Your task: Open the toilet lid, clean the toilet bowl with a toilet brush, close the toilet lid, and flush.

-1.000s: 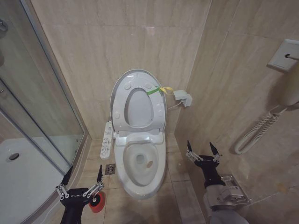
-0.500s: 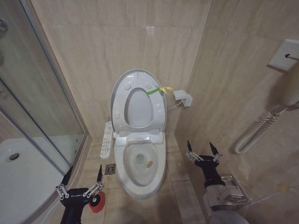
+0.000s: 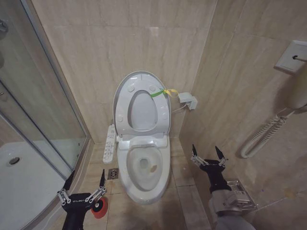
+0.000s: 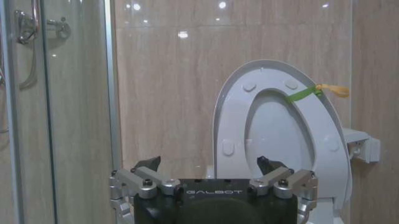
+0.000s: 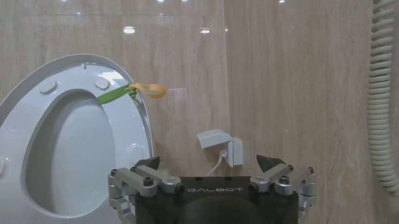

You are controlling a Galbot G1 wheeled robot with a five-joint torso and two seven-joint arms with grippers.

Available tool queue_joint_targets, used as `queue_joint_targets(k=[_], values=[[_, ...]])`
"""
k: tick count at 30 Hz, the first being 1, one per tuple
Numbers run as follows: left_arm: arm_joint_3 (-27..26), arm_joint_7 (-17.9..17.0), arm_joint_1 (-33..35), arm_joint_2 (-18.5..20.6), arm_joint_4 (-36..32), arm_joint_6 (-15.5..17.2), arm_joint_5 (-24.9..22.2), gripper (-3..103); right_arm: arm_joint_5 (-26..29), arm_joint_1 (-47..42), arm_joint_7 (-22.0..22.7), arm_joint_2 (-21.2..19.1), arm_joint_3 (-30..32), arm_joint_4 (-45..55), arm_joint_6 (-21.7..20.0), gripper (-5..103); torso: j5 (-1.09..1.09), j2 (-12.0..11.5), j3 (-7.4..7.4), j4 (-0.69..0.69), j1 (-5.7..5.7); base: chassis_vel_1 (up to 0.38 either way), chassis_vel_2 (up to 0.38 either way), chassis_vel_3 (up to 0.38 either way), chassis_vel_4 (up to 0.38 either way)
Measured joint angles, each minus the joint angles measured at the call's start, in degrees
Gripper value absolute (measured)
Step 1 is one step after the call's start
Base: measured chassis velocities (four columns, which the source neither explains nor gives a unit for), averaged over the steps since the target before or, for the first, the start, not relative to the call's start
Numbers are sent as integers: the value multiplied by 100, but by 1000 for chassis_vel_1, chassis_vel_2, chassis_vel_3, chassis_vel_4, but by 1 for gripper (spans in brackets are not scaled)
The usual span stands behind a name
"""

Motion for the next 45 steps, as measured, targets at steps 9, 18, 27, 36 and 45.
queue_joint_targets(k=[9, 18, 27, 36, 45], values=[[0, 0, 0, 0, 0, 0, 0, 100, 0, 0, 0, 0, 0, 0, 0, 100, 0, 0, 0, 0, 0, 0, 0, 0, 0], [0, 0, 0, 0, 0, 0, 0, 100, 0, 0, 0, 0, 0, 0, 0, 100, 0, 0, 0, 0, 0, 0, 0, 0, 0], [-12, 15, -189, 19, 114, 118, -49, 100, 0, 1, 0, 0, 0, 0, 0, 100, 1, 0, 0, 2, -1, 0, 0, 0, 0], [-117, 169, -1555, 175, 1033, 1027, -507, 100, 0, 1, 1, 0, 1, 0, 0, 100, -1, 0, 0, 0, -1, 0, 0, 0, 0], [-217, 326, -2935, 334, 1959, 1948, -967, 100, 0, 0, 1, 0, 0, -1, 0, 100, -1, 0, 1, 0, -1, 0, 0, 0, 0]])
